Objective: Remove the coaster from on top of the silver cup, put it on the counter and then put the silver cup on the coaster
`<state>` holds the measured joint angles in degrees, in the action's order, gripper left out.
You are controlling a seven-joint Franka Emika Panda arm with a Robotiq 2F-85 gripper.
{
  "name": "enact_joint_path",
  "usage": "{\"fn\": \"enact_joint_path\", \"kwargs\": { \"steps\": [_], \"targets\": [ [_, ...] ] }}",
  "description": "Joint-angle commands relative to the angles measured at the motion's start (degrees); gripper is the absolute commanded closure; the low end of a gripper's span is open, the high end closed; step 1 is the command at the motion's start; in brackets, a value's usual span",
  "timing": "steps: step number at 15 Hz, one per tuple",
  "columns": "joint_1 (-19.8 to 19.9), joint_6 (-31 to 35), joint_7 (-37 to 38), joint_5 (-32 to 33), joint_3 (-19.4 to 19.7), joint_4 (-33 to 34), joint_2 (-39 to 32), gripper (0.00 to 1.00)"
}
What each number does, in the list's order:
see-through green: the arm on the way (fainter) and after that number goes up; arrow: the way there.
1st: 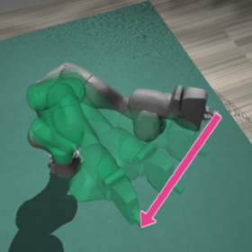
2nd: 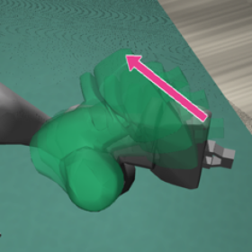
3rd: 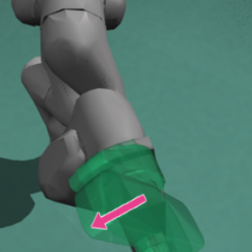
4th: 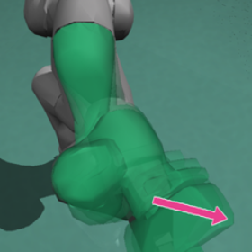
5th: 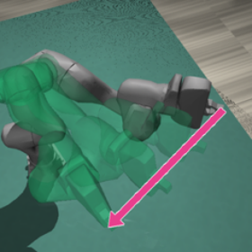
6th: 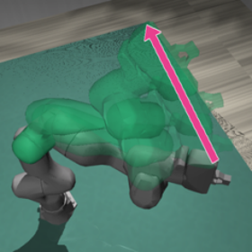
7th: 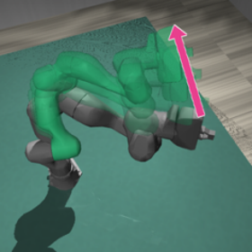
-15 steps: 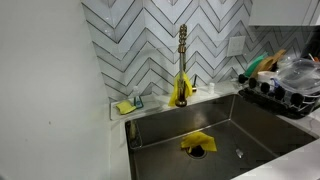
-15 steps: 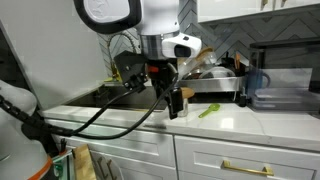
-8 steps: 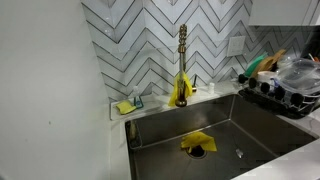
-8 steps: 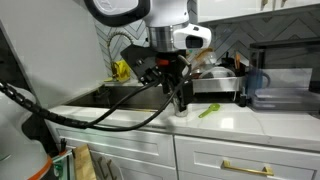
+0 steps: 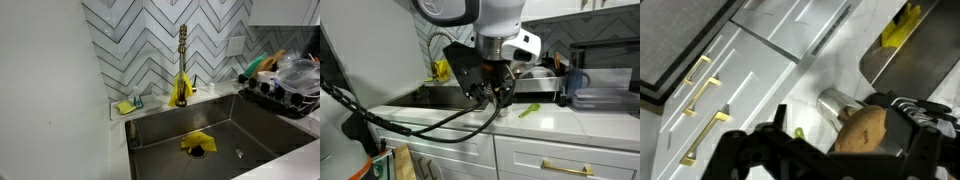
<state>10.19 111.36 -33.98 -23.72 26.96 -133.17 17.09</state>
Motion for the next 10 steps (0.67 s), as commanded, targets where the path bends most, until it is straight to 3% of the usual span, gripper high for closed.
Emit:
{"fn": "enact_joint_path", "kwargs": {
  "steps": [1, 10],
  "targets": [
    [0.4, -7.0, -3.9, -6.8, 1.8, 6.1, -7.3, 0.0],
    [6.4, -19.6, -11.5, -20.0, -2.4, 18.7, -24.7, 0.0]
  ]
}}
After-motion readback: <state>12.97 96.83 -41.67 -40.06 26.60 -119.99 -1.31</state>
